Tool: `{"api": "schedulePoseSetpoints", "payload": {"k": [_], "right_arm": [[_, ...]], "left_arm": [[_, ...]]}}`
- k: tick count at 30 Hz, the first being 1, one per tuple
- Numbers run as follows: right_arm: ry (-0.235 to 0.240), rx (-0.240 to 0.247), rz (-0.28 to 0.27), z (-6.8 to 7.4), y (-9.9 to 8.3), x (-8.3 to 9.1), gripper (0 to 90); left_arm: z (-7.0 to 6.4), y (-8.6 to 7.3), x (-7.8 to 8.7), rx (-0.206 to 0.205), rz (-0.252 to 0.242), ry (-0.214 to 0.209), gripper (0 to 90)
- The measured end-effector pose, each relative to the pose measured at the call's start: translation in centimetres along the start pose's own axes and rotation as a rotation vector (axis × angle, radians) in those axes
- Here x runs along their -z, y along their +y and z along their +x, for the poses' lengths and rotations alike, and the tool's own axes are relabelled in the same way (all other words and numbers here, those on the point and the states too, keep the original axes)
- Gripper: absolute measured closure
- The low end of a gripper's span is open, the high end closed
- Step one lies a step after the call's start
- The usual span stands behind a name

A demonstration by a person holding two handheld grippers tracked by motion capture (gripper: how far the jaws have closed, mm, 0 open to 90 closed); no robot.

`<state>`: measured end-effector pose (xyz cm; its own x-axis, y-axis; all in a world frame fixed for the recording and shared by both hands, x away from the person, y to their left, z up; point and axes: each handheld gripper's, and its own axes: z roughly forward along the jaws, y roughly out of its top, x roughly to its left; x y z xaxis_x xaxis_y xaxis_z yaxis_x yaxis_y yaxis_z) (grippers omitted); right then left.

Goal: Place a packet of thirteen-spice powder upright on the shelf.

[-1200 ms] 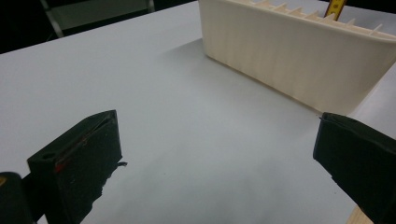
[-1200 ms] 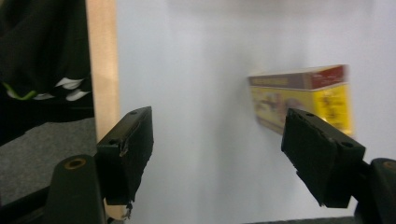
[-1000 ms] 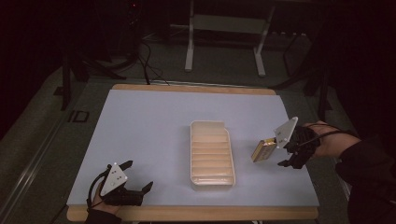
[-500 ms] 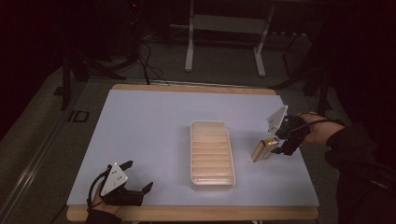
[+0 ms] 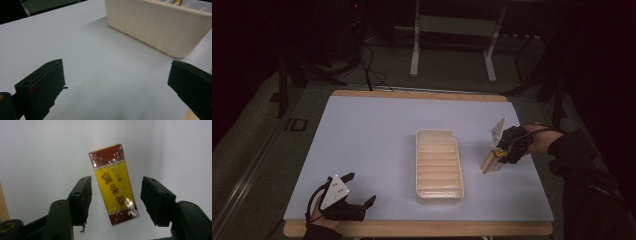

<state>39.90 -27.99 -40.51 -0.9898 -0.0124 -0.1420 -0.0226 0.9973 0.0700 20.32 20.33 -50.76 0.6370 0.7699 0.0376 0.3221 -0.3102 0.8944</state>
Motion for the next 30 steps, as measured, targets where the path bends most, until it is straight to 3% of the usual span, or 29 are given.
{"api": "schedulePoseSetpoints", "payload": {"k": [1, 4, 5, 6, 10, 13, 17, 25, 30], "right_arm": [[0.013, -0.002, 0.001, 0.1, 0.1, -0.1, 50.7], [0.031, 0.016, -0.004, 0.2, 0.2, -0.2, 52.0], [0.052, 0.023, 0.003, 0.3, 0.3, -0.2, 64.0], [0.058, 0.016, -0.007, 0.3, 0.3, 0.0, 66.5], [0.071, 0.004, -0.023, 0.2, 0.2, 0.2, 67.2], [0.098, -0.032, -0.035, 0.5, 0.0, 0.8, 67.5], [0.09, -0.048, -0.044, 0.7, -0.1, 1.1, 67.5], [0.068, -0.131, -0.153, 3.0, -0.2, 3.2, 67.7], [0.089, -0.196, -0.193, 4.4, 0.3, 3.9, 67.8]], "left_arm": [[0.0, 0.0, 0.0, 0.001, 0.0, 0.0, 1.1], [0.0, 0.0, 0.0, 0.001, 0.001, 0.0, 1.1], [0.1, 0.0, 0.0, 0.003, 0.003, 0.0, 1.1], [0.0, 0.0, 0.0, 0.002, 0.003, 0.001, 1.1], [0.0, 0.0, 0.0, 0.002, 0.002, 0.0, 1.1], [0.1, 0.0, 0.0, 0.001, 0.001, 0.001, 1.1], [0.0, 0.0, 0.0, 0.002, 0.002, 0.001, 1.1], [0.0, 0.0, 0.0, -0.001, 0.001, 0.002, 1.1], [0.0, 0.1, 0.0, -0.001, -0.001, 0.003, 1.1]]}}
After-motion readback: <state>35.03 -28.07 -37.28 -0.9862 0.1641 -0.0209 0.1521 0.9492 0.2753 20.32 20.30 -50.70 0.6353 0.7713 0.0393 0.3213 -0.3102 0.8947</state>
